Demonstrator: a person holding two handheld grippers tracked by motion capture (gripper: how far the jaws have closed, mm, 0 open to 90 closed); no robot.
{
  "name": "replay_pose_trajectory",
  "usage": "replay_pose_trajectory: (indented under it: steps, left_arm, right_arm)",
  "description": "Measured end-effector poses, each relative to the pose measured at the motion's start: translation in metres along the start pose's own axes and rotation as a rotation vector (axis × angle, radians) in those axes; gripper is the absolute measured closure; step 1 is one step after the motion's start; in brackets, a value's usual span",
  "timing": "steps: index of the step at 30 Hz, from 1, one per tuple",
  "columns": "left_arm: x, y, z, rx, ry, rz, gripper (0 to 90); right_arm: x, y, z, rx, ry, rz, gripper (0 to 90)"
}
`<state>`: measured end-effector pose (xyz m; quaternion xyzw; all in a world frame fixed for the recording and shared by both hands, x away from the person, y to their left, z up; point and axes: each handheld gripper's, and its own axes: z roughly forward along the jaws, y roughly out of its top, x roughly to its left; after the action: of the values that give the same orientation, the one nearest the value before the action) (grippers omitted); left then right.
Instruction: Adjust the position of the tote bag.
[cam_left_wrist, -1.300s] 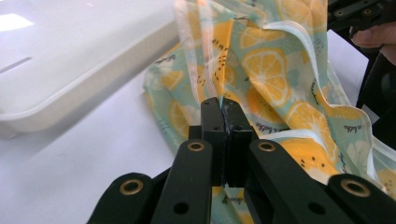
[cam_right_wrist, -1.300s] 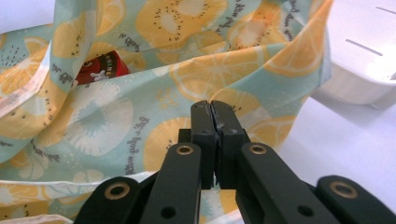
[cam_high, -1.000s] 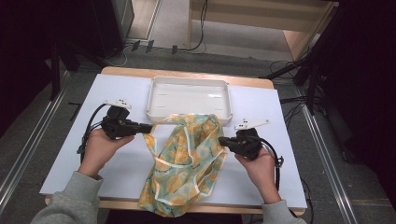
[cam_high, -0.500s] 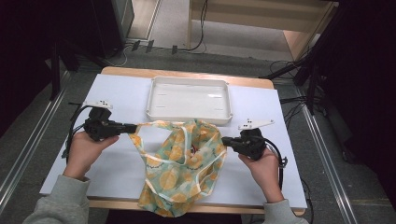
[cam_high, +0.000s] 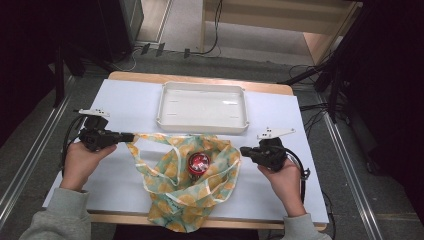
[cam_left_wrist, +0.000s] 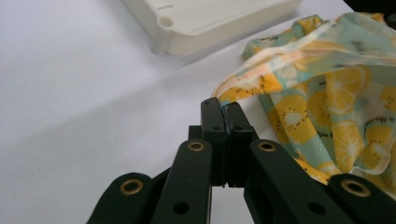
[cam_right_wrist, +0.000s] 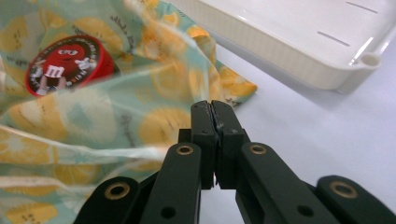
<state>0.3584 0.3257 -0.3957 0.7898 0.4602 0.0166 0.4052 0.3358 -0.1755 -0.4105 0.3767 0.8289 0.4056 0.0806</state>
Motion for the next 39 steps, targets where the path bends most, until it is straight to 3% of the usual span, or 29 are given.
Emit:
replay_pose_trajectory:
  steps: [4, 8, 12, 18, 24, 39]
  left_arm:
    - [0.004, -0.002, 0.003, -0.003, -0.019, -0.014, 89.0]
    - [0.000, 0.000, 0.004, 0.010, -0.032, -0.001, 81.6]
    - [-0.005, 0.003, 0.001, 0.013, -0.035, 0.008, 66.0]
    - [-0.021, 0.011, -0.007, 0.002, -0.037, 0.041, 49.7]
    - [-0.043, 0.017, -0.002, 0.016, -0.069, 0.087, 47.9]
    - [-0.076, 0.017, 0.019, 0.056, -0.128, 0.136, 45.3]
  right_arm:
    - [-0.002, -0.003, -0.001, -0.006, 0.011, 0.018, 90.0]
    - [0.001, -0.002, 0.000, -0.003, 0.016, 0.007, 90.0]
    - [0.003, -0.001, 0.000, -0.005, 0.020, 0.005, 89.6]
    - [0.009, 0.002, -0.004, -0.016, 0.021, -0.008, 86.4]
    - [0.016, 0.004, -0.005, -0.017, 0.019, -0.022, 81.7]
    - [0.025, 0.003, -0.012, -0.039, 0.013, -0.015, 66.6]
